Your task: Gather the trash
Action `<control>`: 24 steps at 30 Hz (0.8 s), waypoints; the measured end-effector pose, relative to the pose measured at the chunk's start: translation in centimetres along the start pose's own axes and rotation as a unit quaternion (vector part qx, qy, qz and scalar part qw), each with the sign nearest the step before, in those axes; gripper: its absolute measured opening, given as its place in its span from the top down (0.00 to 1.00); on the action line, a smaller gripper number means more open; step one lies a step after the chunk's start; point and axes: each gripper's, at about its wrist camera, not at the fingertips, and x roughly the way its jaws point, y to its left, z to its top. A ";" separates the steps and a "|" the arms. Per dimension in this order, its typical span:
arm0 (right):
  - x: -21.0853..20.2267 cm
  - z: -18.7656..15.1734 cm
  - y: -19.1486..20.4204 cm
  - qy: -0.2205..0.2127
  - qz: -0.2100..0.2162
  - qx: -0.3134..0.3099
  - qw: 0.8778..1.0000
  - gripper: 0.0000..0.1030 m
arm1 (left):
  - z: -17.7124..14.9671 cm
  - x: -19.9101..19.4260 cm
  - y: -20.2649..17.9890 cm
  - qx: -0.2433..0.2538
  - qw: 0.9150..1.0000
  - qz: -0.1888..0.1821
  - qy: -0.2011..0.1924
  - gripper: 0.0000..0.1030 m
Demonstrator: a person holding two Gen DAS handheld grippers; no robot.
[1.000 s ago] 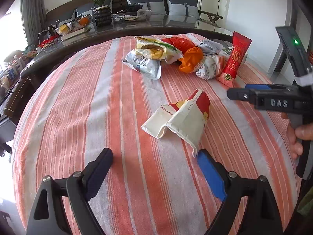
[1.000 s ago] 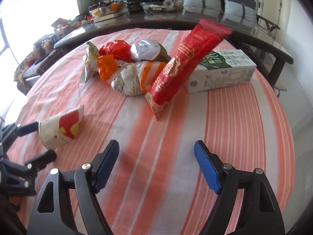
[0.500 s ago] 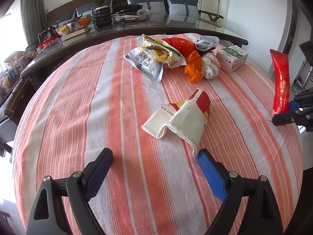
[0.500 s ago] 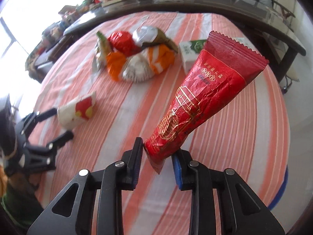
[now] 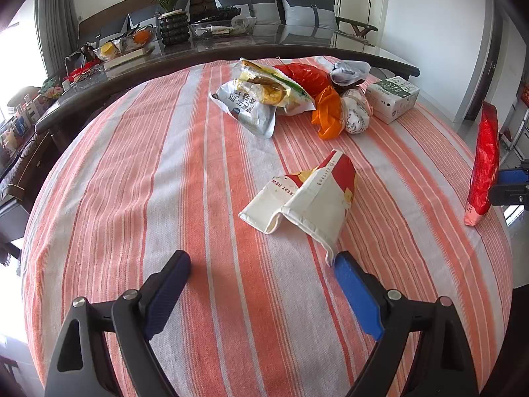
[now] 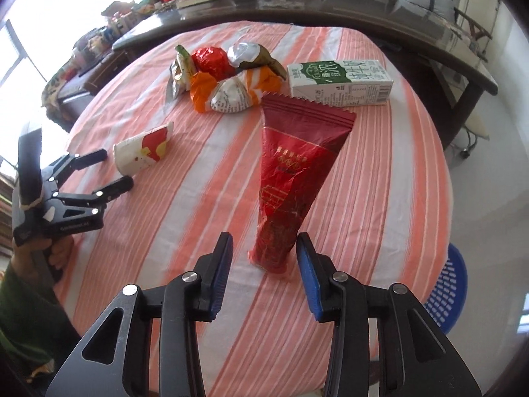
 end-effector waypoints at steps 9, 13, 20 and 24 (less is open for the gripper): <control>1.1 0.7 0.0 -0.067 -0.061 0.014 0.996 0.55 | 0.0 0.0 0.0 0.000 1.000 0.000 0.000 0.11; 1.7 2.0 -0.9 -0.106 -0.076 0.031 0.991 0.51 | 0.0 0.0 0.0 0.000 1.000 0.000 0.000 0.11; -0.9 0.8 -2.0 -0.121 -0.050 0.051 0.990 0.23 | 0.0 -1.5 1.0 -0.004 0.997 -0.069 -0.025 0.12; -1.6 -0.8 -3.6 -0.090 -0.037 0.071 0.993 0.22 | 1.5 -3.4 0.5 0.024 0.995 -0.086 -0.054 0.12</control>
